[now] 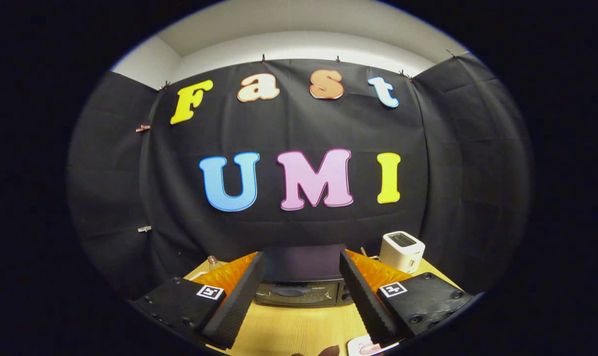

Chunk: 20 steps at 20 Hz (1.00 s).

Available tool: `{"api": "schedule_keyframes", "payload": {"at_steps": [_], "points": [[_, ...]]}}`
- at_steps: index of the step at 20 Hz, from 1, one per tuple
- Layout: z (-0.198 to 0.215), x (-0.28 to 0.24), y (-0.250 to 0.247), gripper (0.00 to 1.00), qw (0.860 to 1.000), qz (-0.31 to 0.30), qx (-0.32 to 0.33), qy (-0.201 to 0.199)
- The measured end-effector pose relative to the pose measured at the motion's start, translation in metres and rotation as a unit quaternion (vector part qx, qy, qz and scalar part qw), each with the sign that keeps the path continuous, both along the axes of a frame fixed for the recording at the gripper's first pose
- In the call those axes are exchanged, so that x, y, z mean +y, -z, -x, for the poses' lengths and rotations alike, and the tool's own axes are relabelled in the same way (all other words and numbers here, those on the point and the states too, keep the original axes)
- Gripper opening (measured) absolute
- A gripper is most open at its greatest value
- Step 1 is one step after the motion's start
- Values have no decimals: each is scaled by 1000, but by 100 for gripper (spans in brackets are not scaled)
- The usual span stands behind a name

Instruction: Open the toaster oven, put the food inside, and close the toaster oven door.

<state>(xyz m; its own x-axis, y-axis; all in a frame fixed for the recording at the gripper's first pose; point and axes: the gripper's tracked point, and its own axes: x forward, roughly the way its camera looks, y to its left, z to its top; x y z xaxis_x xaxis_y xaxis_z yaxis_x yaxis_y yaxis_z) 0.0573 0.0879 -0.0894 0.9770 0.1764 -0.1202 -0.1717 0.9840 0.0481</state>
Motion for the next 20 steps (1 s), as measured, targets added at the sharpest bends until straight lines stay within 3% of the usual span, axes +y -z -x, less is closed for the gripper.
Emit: {"api": "schedule_keyframes", "payload": {"at_steps": [12, 16, 20], "points": [[-123, 50, 176, 99, 988, 37, 150, 0], [-140, 57, 212, 99, 983, 51, 176, 5], [-146, 58, 215, 100, 984, 42, 170, 26]]}}
